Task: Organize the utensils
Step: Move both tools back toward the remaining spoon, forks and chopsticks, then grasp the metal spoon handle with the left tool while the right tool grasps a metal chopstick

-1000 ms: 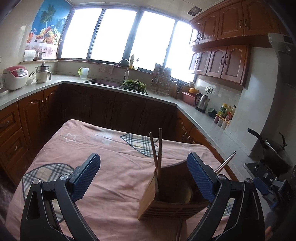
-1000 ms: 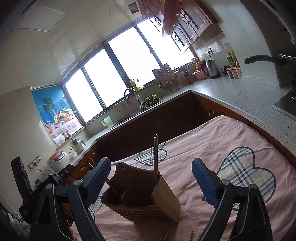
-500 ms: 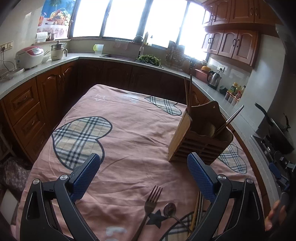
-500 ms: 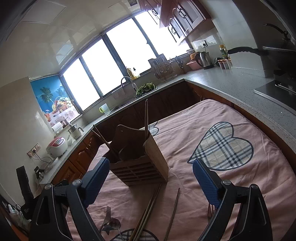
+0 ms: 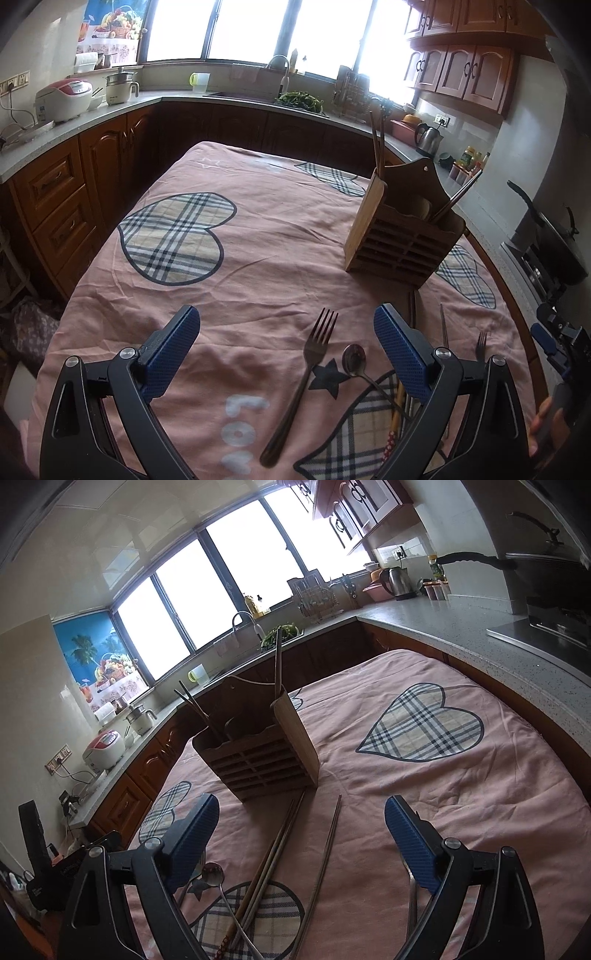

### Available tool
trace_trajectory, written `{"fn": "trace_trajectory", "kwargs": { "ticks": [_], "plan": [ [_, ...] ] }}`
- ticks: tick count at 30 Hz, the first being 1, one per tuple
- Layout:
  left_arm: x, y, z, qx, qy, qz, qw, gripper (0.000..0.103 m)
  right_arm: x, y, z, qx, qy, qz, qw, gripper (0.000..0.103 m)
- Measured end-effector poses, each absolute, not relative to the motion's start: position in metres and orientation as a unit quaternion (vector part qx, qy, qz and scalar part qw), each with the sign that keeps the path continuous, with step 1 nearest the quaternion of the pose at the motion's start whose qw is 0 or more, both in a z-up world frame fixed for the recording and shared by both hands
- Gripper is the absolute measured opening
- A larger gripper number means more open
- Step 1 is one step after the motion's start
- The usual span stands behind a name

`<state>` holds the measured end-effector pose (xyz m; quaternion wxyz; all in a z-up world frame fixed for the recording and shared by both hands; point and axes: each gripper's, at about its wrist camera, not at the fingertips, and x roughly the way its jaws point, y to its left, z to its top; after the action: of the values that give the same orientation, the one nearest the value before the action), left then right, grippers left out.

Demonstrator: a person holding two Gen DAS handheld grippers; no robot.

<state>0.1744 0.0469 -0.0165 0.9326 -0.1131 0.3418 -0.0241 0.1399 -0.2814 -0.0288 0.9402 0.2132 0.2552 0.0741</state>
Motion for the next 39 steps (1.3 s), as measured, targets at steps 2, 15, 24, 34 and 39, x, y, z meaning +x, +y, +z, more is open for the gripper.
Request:
{"fn": "trace_trajectory", "kwargs": {
  "ticks": [2,15,24,34,39],
  "plan": [
    [0.174,0.048,-0.020,-0.112,0.347,-0.024,0.931,0.097,0.138,-0.280,-0.032,0.212,0.260,0.075,0.939,0.093],
    [0.177,0.027,-0.033,-0.082,0.372,-0.047,0.923,0.097,0.140,-0.274,-0.043,0.205,0.276,0.075,0.936,0.093],
    [0.181,-0.012,-0.057,-0.070,0.425,-0.111,0.896,0.074,0.156,-0.272,-0.056,0.201,0.296,0.072,0.931,0.091],
    [0.202,-0.041,-0.093,-0.088,0.505,-0.144,0.846,0.049,0.201,-0.265,-0.079,0.166,0.350,0.066,0.920,0.058],
    [0.214,-0.055,-0.100,-0.053,0.517,-0.131,0.845,0.034,0.227,-0.260,-0.097,0.151,0.381,0.063,0.910,0.056]
  ]
}}
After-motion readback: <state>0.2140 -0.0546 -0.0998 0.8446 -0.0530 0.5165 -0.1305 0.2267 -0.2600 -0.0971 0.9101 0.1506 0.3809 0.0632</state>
